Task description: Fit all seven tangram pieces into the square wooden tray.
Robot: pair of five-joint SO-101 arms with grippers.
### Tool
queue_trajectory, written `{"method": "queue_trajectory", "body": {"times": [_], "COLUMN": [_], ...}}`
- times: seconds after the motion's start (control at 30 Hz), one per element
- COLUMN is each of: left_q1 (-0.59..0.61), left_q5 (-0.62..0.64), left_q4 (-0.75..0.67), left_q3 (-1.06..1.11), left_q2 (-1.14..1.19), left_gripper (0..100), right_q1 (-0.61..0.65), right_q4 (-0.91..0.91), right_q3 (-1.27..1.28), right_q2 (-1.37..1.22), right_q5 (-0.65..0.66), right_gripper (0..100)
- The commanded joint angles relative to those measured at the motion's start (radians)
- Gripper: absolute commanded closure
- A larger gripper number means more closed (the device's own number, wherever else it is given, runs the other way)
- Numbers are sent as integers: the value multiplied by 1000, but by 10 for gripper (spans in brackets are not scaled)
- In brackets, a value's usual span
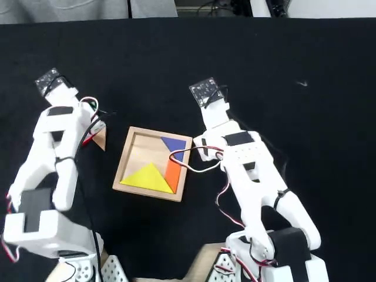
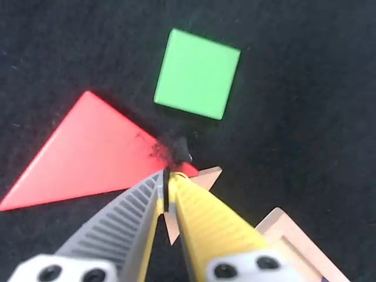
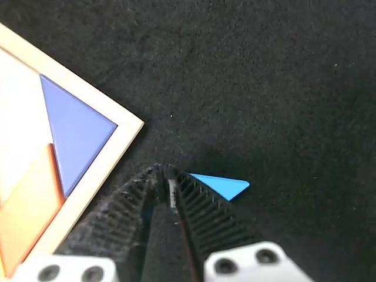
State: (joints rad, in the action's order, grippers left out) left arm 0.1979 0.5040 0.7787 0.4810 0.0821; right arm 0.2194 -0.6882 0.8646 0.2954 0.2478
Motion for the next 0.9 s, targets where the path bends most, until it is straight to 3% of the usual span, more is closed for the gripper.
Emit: {"method": "queue_trajectory", "body": {"times": [0.0,0.43,0.57,0.87], "left_q1": [-21,-15,-30,12], "left_q5": [8,8,-2,-158], "left_q4": [71,87,164,413], "left_q3": [-194,-364,-400,-369], "left_q2": [63,318,316,324], "left_gripper": [970,970,970,970], "right_q1": [-9,-8,-8,-6], "right_q4": [14,12,11,9], "right_q3": [-2,-2,-2,-2], "right_q2": [1,1,1,1], "right_q5": [11,11,11,12], "right_gripper": [988,988,988,988]}}
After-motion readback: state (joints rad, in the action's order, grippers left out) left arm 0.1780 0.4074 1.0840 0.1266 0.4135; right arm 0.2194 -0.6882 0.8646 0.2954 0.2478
